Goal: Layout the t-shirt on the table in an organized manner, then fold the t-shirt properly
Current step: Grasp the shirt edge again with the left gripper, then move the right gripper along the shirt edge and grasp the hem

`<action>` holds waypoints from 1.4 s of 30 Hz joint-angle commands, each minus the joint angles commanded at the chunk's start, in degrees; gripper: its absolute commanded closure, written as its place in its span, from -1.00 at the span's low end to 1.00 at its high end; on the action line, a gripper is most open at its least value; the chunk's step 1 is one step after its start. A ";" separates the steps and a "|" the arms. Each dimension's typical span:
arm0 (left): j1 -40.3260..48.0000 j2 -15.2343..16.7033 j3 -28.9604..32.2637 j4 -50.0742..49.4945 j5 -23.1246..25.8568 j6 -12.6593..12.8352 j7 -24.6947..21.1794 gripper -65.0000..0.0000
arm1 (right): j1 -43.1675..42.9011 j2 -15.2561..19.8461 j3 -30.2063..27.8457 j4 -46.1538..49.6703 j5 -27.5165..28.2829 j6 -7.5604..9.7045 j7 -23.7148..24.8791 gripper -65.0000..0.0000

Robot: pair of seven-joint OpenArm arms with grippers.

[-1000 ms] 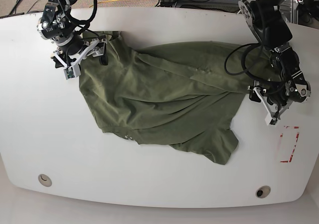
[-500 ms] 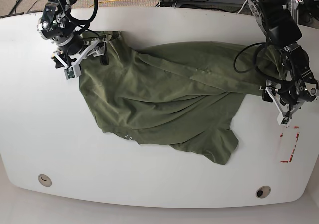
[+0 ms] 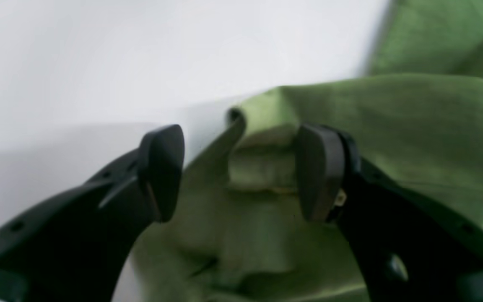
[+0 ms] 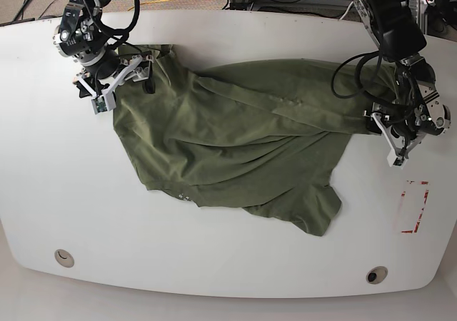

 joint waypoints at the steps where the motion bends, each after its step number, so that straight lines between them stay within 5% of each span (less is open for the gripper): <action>1: 0.44 0.09 0.00 0.26 -0.09 0.00 0.00 -0.21 | 0.00 0.00 0.00 0.00 0.00 0.00 0.00 -0.75; 6: 1.05 0.62 0.00 0.35 0.00 0.00 0.09 -0.15 | 0.00 0.00 -0.09 0.00 0.00 0.09 0.00 -0.75; 8: 1.05 0.97 0.00 0.35 0.35 0.00 0.09 0.06 | 0.00 0.00 -0.09 0.00 0.00 0.09 0.00 -0.75; 13: 1.05 0.70 0.00 0.35 0.35 0.00 0.09 1.00 | 0.18 0.00 0.00 0.09 0.00 0.09 0.00 -0.75; 21: 1.05 0.53 0.00 0.53 0.35 0.00 0.09 1.00 | 3.16 0.00 0.18 1.05 0.09 0.09 0.00 -0.76; 30: 1.05 -0.18 0.00 1.85 0.35 0.00 0.18 1.00 | 15.91 1.05 0.53 -2.90 -0.53 0.00 -0.09 -0.77; 38: 1.14 -0.35 0.00 5.54 0.26 0.00 1.67 1.00 | 31.65 2.55 -1.76 -21.27 -0.44 0.35 0.62 -0.77; 42: 1.05 -0.35 0.00 8.26 0.09 0.00 3.96 1.00 | 36.84 3.69 -2.02 -31.30 -0.53 2.73 3.96 -0.77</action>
